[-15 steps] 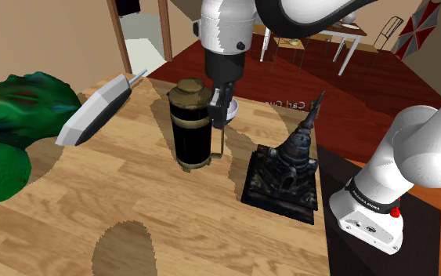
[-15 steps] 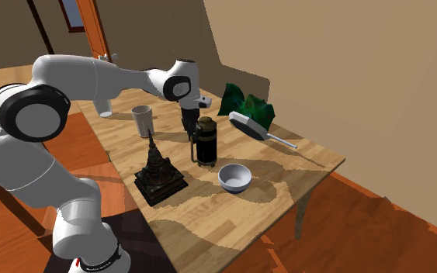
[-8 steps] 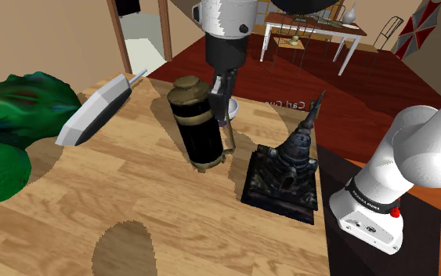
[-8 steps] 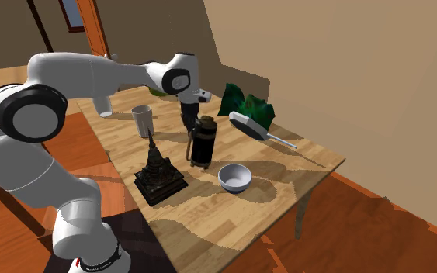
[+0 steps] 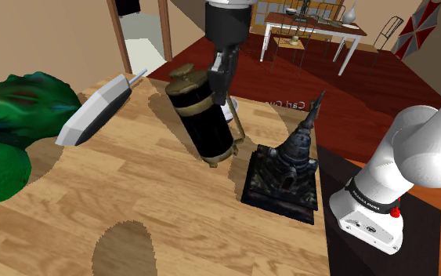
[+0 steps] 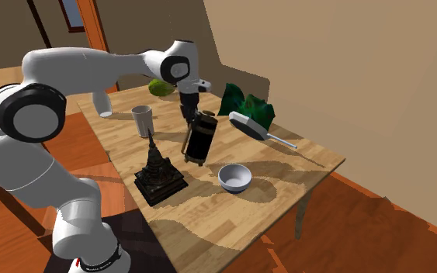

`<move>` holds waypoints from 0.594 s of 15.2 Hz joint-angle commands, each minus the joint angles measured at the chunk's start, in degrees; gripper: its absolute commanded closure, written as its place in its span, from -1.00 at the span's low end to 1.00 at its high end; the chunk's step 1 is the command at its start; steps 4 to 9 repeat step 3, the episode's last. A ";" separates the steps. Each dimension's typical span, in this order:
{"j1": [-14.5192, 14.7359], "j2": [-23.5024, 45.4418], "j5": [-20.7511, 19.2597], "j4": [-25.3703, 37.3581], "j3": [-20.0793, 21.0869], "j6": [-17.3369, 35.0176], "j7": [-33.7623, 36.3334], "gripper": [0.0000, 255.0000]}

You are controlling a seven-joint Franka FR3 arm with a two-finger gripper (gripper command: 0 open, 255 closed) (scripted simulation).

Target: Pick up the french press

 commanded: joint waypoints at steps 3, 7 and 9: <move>-0.04 -0.05 -0.05 1.93 -0.08 -1.85 0.05 1.00; -0.04 -0.05 -0.05 1.93 -0.08 -1.85 0.05 1.00; -0.04 -0.05 -0.05 1.93 -0.08 -1.85 0.05 1.00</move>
